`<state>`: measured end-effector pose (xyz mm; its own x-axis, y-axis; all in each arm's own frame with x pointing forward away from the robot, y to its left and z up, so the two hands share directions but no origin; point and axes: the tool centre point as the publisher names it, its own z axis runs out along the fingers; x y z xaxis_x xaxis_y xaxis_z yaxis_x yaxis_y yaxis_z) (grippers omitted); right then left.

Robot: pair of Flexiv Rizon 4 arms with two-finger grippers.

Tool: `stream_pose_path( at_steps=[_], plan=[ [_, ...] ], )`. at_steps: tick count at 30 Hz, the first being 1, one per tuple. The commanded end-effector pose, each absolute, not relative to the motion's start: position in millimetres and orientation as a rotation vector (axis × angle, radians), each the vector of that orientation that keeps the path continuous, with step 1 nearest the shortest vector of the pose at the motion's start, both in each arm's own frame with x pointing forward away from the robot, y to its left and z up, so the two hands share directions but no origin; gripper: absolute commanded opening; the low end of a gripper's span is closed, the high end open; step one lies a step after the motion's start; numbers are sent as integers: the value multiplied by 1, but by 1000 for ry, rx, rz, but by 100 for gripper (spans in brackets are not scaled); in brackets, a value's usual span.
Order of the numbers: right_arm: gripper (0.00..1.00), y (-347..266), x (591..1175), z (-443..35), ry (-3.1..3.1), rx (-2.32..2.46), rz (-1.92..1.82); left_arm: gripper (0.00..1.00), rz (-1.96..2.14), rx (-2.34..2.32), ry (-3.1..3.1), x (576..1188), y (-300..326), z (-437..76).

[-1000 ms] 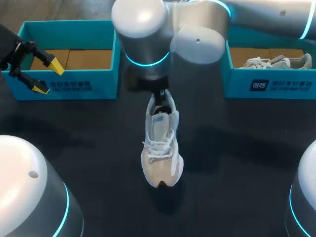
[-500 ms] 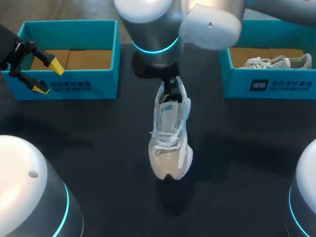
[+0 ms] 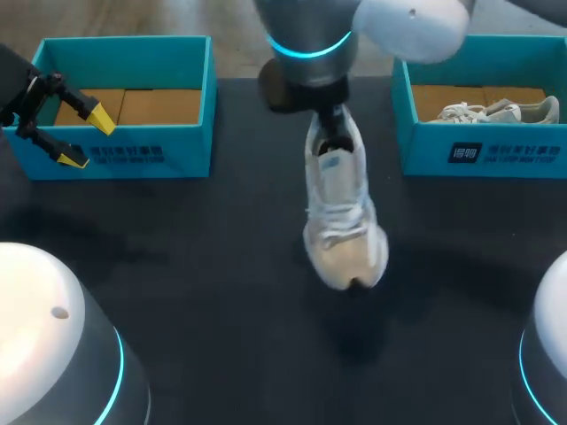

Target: Take the shoe out of the shoebox, open the shoe tongue, remove and reinsert the insole, then place the shoe into the shoebox

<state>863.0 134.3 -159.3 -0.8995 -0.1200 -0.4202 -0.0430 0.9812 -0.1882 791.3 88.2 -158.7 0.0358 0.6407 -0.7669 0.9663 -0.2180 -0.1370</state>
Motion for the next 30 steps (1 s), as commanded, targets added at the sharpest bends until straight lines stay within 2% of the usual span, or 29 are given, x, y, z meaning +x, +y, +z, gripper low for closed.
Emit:
stream_pose_path(
  at_steps=[1,19,30],
  plan=[
    [0,115,867,-153,2691,-179,-121,100,-1028,1899,1623,791,88,-159],
    [0,115,867,-153,2691,-179,-121,100,-1028,1899,1623,791,88,-159],
    [0,41,917,-119,2620,-200,-172,100,-1028,1899,1623,791,88,-159]
  ],
)
